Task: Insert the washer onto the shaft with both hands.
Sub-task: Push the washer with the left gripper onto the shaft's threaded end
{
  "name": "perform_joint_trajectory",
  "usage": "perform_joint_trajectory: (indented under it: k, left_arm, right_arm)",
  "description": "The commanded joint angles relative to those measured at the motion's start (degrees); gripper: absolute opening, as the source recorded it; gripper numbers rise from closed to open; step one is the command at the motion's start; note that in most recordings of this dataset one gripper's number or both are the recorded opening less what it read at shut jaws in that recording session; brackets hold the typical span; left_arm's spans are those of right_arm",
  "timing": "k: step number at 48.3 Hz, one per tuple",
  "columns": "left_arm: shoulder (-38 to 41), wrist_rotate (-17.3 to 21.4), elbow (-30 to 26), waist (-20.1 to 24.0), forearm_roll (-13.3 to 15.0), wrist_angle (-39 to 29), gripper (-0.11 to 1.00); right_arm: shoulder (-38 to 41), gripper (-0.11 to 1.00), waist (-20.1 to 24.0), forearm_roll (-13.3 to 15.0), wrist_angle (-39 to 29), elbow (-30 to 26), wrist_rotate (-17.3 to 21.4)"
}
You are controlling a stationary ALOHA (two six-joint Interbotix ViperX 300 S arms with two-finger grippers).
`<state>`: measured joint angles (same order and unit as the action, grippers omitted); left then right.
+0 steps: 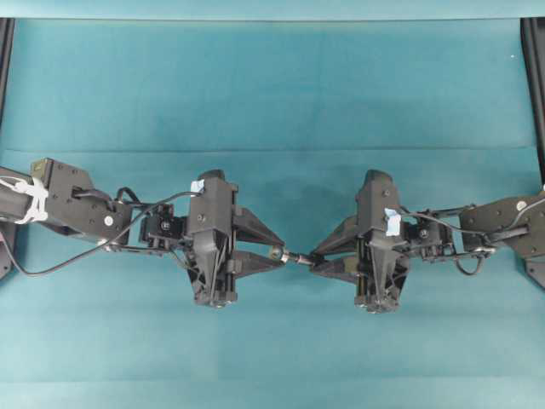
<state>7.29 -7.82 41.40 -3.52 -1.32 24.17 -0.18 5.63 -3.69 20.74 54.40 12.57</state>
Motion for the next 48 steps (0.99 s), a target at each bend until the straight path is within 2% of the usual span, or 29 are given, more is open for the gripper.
perform_joint_trajectory:
  k: [1,48]
  left_arm:
    - [-0.35,-0.18,-0.88,0.0,0.0,0.62,0.36]
    - [2.72,-0.79,-3.6,-0.09,0.0,0.44,0.36]
  right_arm:
    - [-0.35,0.01,0.18,0.0,0.88,-0.88,0.53]
    - [0.26,0.01,0.09,0.0,0.97,-1.67,0.44]
